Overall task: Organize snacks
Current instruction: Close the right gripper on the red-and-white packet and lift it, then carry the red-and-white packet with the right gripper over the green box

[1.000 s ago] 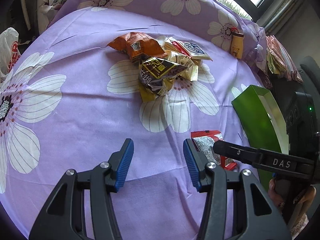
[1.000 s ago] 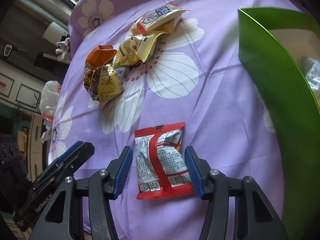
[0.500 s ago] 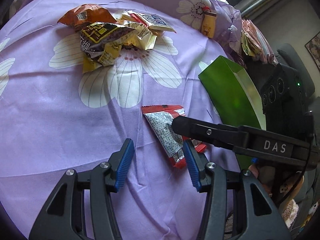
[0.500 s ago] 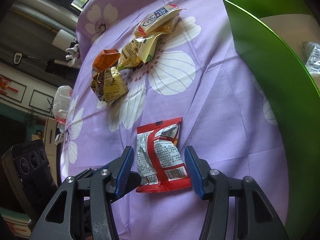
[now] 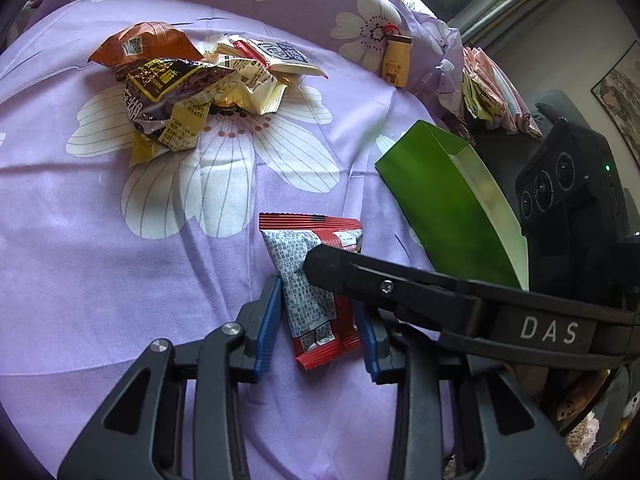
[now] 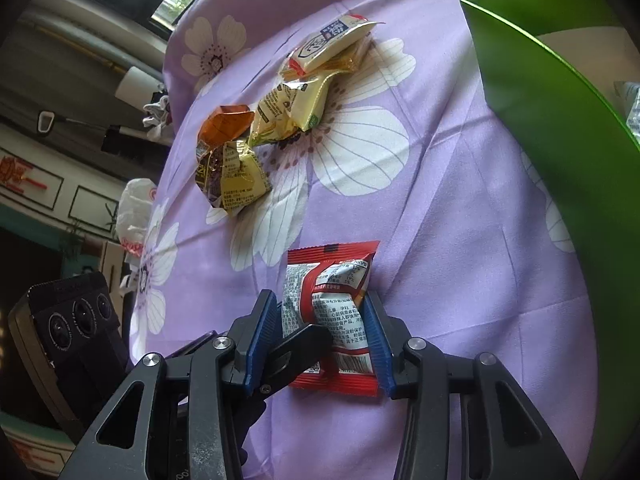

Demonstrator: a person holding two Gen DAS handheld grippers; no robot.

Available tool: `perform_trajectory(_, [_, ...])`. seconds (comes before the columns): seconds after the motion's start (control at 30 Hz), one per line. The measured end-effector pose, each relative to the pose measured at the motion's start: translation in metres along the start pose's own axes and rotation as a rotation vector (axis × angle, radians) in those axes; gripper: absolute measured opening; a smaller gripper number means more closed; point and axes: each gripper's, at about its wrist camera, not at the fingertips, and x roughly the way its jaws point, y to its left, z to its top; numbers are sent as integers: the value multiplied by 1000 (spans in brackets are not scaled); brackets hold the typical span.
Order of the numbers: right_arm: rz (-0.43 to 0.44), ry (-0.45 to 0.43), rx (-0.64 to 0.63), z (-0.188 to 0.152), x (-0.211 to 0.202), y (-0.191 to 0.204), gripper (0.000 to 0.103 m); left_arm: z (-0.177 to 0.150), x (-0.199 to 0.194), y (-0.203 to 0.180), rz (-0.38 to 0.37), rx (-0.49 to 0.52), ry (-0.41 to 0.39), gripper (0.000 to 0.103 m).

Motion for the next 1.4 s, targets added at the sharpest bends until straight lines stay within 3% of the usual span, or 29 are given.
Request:
perform_trajectory(0.57, [-15, -163, -111, -2, -48, 32, 46, 3, -37, -30, -58, 102, -168, 34])
perform_trajectory(0.77, [-42, -187, -131, -4, -59, 38, 47, 4, -45, -40, -80, 132, -171, 34])
perform_trajectory(0.93, [-33, -255, -139, -4, -82, 40, 47, 14, -51, -58, -107, 175, -190, 34])
perform_trajectory(1.4, [-73, -389, -43, 3, -138, 0, 47, 31, -25, -123, -147, 308, -188, 34])
